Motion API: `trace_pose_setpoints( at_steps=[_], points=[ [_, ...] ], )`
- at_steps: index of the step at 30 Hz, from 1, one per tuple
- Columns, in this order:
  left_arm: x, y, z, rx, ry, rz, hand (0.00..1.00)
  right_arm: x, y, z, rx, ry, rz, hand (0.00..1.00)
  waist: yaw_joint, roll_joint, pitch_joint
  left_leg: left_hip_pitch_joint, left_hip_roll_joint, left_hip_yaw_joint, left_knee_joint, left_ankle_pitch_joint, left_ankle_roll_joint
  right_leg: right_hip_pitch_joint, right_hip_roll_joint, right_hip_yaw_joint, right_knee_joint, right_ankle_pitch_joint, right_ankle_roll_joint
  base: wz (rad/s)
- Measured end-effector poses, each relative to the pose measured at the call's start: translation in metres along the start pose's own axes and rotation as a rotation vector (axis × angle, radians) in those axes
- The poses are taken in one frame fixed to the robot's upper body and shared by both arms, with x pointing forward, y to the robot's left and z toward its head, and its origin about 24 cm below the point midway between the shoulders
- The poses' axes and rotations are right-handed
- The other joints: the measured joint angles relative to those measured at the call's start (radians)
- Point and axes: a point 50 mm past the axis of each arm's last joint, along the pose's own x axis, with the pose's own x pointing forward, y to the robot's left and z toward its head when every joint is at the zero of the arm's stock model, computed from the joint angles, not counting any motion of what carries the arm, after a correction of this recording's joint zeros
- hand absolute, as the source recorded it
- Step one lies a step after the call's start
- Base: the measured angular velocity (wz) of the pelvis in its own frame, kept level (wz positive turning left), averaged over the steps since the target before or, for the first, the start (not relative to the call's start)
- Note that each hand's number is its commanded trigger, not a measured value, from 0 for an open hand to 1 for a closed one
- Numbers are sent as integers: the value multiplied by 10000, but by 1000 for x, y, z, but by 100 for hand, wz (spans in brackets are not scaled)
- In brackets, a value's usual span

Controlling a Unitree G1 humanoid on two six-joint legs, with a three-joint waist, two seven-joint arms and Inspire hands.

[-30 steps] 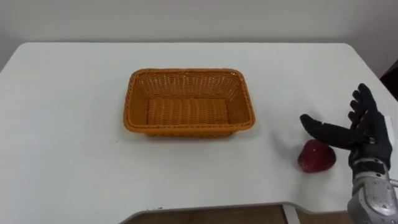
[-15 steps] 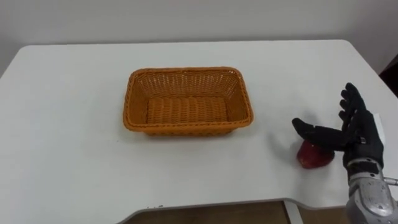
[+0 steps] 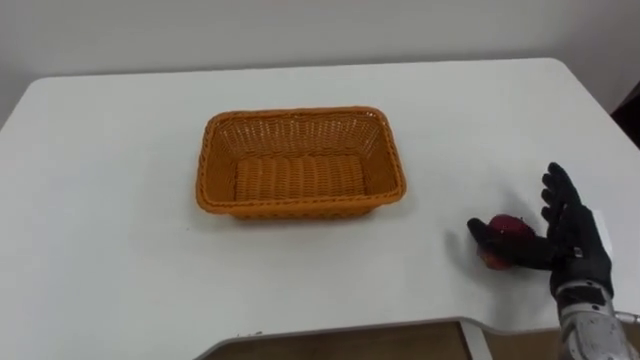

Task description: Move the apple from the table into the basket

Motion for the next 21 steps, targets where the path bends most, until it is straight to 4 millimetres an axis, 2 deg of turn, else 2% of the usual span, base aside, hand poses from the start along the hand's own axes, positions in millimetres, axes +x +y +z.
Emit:
trace_pose_setpoints(
  at_steps=[12, 13, 14, 18, 21],
  points=[
    [1, 1, 5, 371, -103, 48, 0, -8, 3, -6, -1062, -4, 470, 0, -49, -155, 7, 1, -1, 0, -52, -1, 1, -17, 15, 24, -7, 0, 2, 0],
    [1, 1, 6, 366, -110, 48, 0, -8, 3, -7, -1093, -14, 478, 35, -49, -157, 6, 0, -1, -1, -52, -1, 2, -15, 15, 25, -11, 0, 2, 0],
    [1, 1, 6, 365, -129, 42, 0, -8, 4, -7, -1182, -35, 510, 100, -55, -164, 4, -4, -1, -2, -52, -1, 1, -17, 14, 25, -12, 0, 2, 0],
    [2, 1, 11, 282, -337, 49, 0, -9, 5, -11, -1329, -74, 564, 100, -53, -192, -13, 7, 1, -3, -59, -1, 1, -5, 17, 26, -14, 1, 2, 0],
    [1, 2, 11, 278, -437, 51, 0, -8, -2, -12, -1576, -123, 273, 100, -45, -194, -20, 40, 6, -2, -60, -1, 1, 26, 27, 36, -7, 1, 2, 0]
  ],
)
